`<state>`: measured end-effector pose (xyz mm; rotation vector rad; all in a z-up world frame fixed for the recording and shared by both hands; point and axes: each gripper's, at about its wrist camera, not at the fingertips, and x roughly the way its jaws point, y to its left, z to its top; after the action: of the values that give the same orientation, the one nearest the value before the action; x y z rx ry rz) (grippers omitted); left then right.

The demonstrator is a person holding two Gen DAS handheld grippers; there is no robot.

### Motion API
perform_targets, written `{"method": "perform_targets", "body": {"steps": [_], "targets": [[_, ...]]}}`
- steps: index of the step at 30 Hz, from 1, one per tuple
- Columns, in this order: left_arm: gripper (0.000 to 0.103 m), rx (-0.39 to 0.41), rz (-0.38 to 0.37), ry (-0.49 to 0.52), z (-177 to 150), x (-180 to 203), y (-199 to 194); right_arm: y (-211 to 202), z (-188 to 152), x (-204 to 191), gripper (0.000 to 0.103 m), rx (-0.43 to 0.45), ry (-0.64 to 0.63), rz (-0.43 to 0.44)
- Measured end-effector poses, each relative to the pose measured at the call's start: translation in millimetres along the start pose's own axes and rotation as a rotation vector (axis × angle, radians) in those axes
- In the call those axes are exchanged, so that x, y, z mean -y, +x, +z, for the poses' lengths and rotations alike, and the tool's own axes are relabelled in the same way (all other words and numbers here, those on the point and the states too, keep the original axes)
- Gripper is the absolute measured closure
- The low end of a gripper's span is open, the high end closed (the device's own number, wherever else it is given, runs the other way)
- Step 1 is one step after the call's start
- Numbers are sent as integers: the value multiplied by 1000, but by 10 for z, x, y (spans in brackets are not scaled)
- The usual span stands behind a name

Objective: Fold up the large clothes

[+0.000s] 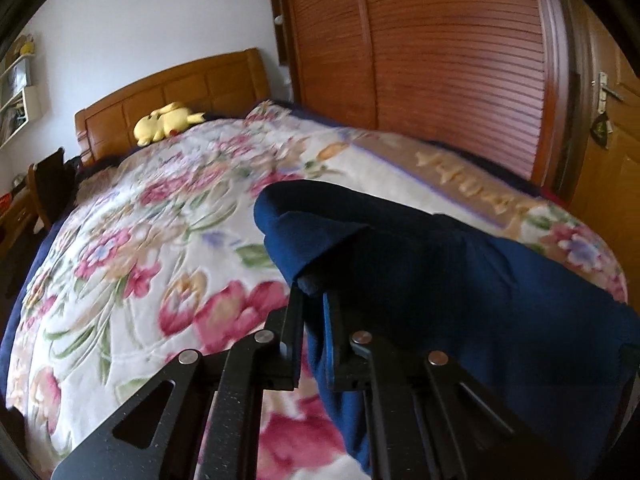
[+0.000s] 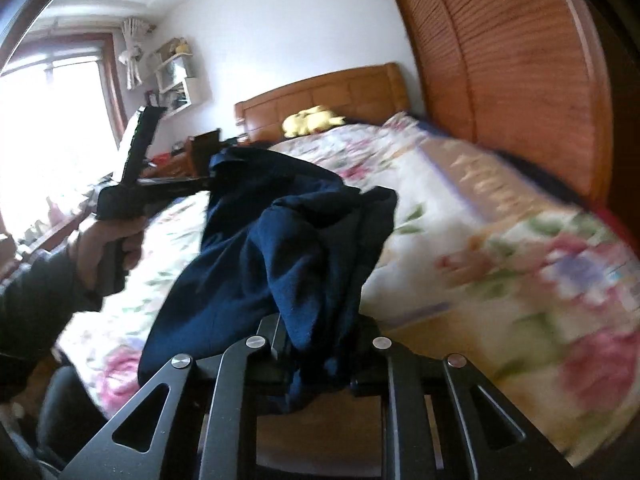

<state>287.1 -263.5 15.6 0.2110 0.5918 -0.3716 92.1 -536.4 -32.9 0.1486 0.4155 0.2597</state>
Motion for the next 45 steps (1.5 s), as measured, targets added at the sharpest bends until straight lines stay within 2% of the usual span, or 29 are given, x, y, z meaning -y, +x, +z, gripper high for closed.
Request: {"method": "perform_targets", "body": {"steps": [7, 12, 19, 26, 29, 32, 35, 38, 41, 44, 45], "targets": [[94, 32, -59, 52, 229, 658, 45, -259, 60, 311, 84, -7, -46, -117], [94, 92, -111, 75, 465, 1144, 5, -466, 129, 592, 85, 14, -42, -189], [94, 166, -198, 104, 884, 1840, 31, -1059, 252, 940, 85, 76, -38, -347], [94, 167, -301, 137, 1082, 2582, 191, -1517, 259, 1165, 85, 82, -31, -530], [93, 129, -316, 175, 1021, 2868, 343, -1467, 138, 1268, 85, 17, 4, -565], [92, 51, -360, 185, 881, 2998, 484, -1308, -33, 1408, 82, -68, 53, -593], [92, 97, -333, 204, 767, 3003, 398, -1198, -128, 1474, 79, -80, 91, -627], [89, 101, -343, 252, 717, 3028, 323, -1183, -102, 1446, 67, -65, 129, -618], [84, 98, -358, 270, 677, 3018, 261, -1135, -72, 1409, 59, -72, 104, -659], [78, 115, -394, 252, 587, 2935, 157, -1127, -42, 1328, 58, -70, 57, -699], [71, 120, -406, 241, 555, 2907, 156, -1159, -66, 1309, 56, -66, 42, -712]]}}
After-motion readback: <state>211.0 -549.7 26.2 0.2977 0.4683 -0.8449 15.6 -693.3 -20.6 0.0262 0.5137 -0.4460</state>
